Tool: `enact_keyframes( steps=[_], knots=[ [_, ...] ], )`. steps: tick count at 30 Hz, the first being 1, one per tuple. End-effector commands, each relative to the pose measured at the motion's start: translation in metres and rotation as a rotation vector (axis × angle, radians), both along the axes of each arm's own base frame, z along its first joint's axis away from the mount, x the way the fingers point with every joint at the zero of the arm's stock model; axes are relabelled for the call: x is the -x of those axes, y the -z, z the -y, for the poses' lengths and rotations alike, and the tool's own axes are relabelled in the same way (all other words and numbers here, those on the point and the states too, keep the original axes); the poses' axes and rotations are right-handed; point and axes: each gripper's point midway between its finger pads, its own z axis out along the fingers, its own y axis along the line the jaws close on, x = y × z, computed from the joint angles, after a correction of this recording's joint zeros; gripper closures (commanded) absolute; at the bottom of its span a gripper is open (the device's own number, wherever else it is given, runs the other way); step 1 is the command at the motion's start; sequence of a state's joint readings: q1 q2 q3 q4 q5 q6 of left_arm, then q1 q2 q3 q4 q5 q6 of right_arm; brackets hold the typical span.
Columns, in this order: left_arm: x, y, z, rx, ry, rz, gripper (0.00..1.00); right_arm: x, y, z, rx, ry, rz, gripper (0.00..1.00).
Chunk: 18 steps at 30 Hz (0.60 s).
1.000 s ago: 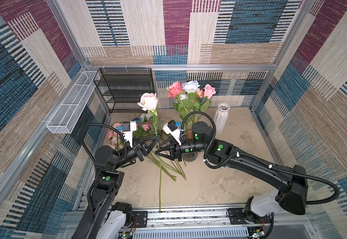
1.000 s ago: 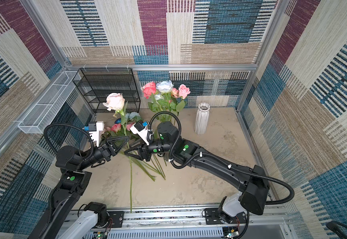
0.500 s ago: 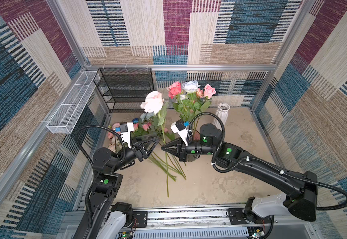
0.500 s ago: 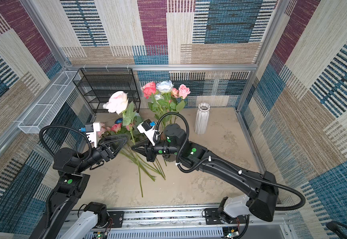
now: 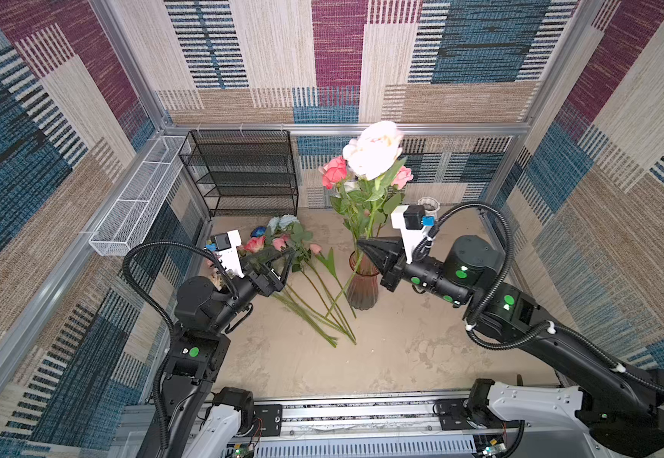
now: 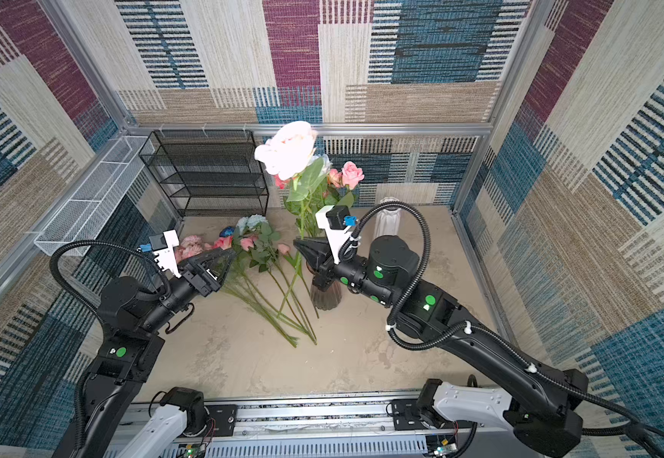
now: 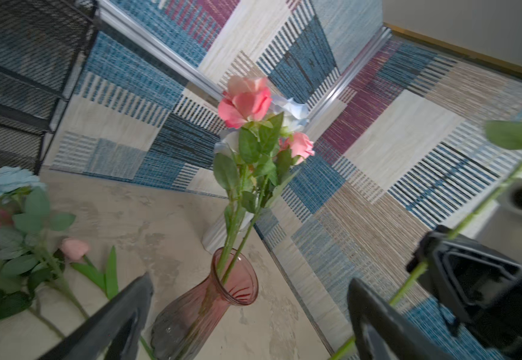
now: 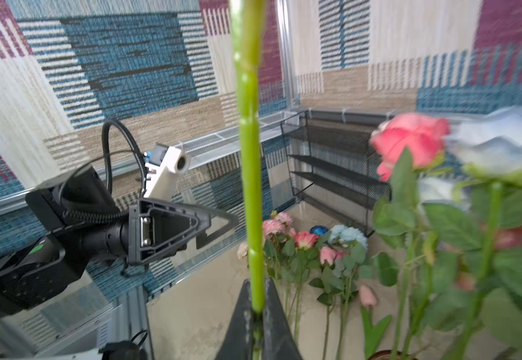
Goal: Arrange flowers in a vase
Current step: Place the flower in the vase.
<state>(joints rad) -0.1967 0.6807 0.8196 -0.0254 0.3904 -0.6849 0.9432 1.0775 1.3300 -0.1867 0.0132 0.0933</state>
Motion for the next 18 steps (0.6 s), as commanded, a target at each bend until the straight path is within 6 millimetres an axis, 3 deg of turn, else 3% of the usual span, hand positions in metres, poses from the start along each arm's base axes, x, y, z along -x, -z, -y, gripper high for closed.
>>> enact_keyframes(
  steps=[1,4,12,15,18],
  knots=[
    [-0.015,0.029,-0.026,-0.055,-0.174,-0.092,0.01,-0.018,-0.014,0.032,0.054,0.201,0.079,1.00],
    [-0.020,0.044,-0.036,-0.076,-0.233,-0.144,0.01,-0.023,-0.029,0.046,0.068,0.287,0.126,1.00],
    [-0.025,0.060,-0.032,-0.098,-0.215,-0.197,0.01,-0.037,-0.058,0.063,0.103,0.408,0.208,1.00],
    [-0.026,0.063,-0.032,-0.102,-0.215,-0.205,0.01,-0.054,-0.052,0.062,0.127,0.420,0.201,1.00],
    [-0.026,0.066,-0.031,-0.104,-0.213,-0.211,0.01,-0.079,-0.027,0.059,0.155,0.396,0.145,1.00]
  ],
)
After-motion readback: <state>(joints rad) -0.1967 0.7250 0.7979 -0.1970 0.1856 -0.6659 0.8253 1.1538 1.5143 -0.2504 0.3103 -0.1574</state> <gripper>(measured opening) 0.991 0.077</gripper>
